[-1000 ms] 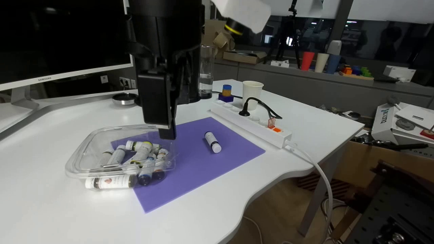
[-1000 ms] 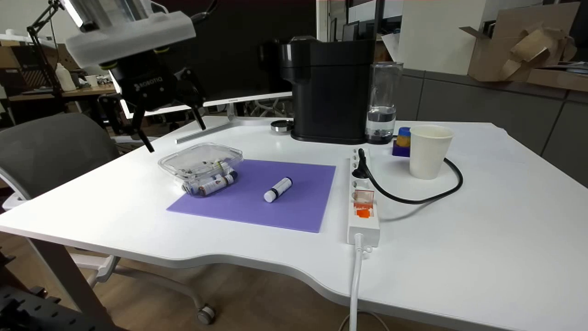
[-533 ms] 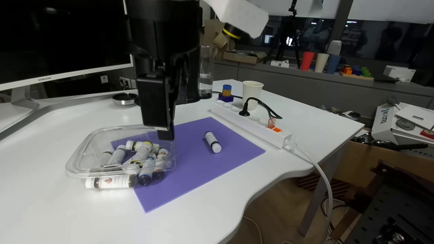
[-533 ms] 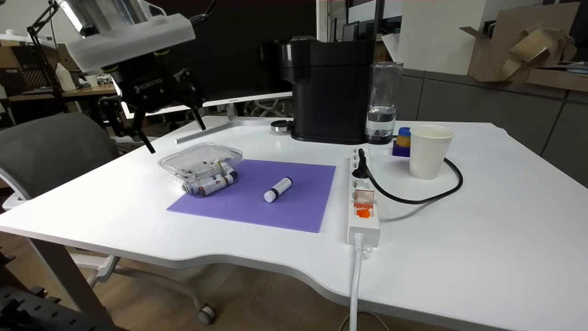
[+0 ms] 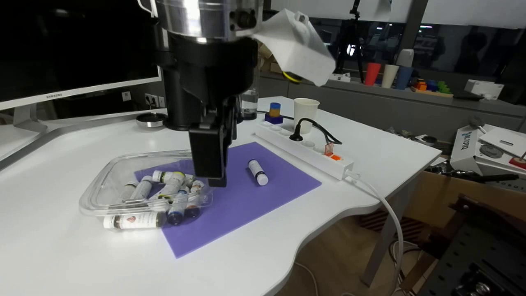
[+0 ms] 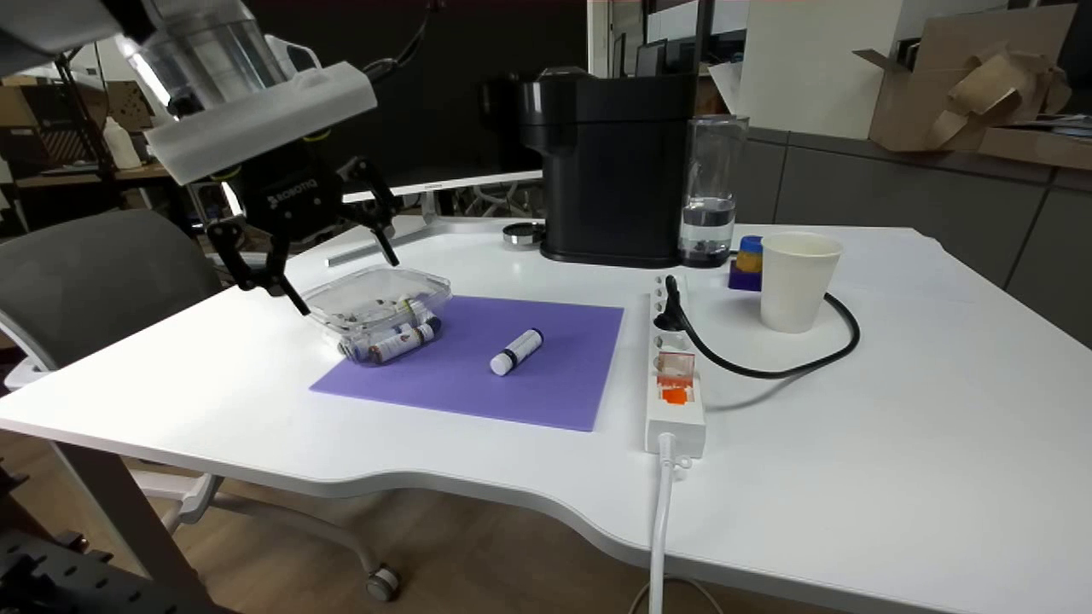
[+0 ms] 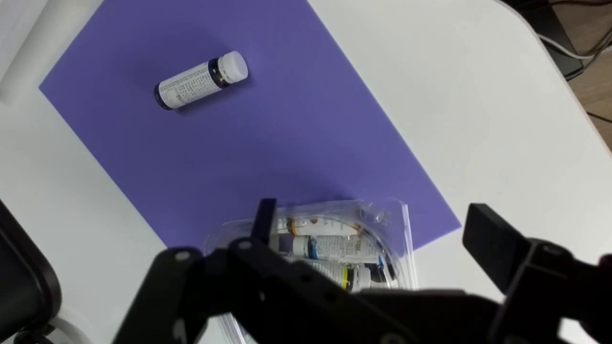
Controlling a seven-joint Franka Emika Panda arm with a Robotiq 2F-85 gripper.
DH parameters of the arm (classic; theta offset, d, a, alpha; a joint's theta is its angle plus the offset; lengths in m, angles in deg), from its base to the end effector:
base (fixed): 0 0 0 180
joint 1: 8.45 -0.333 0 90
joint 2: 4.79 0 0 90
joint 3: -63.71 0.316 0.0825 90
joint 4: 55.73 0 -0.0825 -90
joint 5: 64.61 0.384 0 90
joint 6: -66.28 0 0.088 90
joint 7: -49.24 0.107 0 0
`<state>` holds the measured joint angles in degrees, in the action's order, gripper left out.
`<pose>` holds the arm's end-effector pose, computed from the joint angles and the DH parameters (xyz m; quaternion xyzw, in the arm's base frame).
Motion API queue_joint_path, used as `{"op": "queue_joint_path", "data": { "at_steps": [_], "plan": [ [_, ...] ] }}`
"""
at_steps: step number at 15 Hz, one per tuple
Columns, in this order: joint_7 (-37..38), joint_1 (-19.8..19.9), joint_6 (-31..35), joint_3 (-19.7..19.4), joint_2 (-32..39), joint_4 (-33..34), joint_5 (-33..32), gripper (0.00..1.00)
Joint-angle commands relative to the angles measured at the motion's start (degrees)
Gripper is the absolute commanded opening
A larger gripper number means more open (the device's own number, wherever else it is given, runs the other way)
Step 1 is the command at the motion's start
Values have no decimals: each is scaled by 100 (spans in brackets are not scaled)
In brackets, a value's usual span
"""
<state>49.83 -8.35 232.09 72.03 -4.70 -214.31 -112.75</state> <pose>0.3716 0.0982 0.2188 0.8834 0.4482 0.0663 0.1196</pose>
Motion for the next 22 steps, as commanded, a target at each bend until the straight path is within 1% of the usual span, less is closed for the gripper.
{"op": "queue_joint_path", "data": {
  "at_steps": [1, 3, 6, 7, 9, 15, 22],
  "plan": [
    [885, 13, 13, -34, 252, 235, -851, 100],
    [1483, -30, -92, -50, 302, 377, -1508, 100],
    [2622, -90, -396, -36, 457, 668, -2796, 100],
    [2942, -103, -494, -16, 572, 746, -3119, 100],
    [3444, -138, -647, 11, 825, 848, -3537, 100],
    [4083, -255, -688, 23, 1519, 1062, -3966, 100],
    [4391, -350, -686, 16, 1819, 1379, -4257, 100]
  ]
}}
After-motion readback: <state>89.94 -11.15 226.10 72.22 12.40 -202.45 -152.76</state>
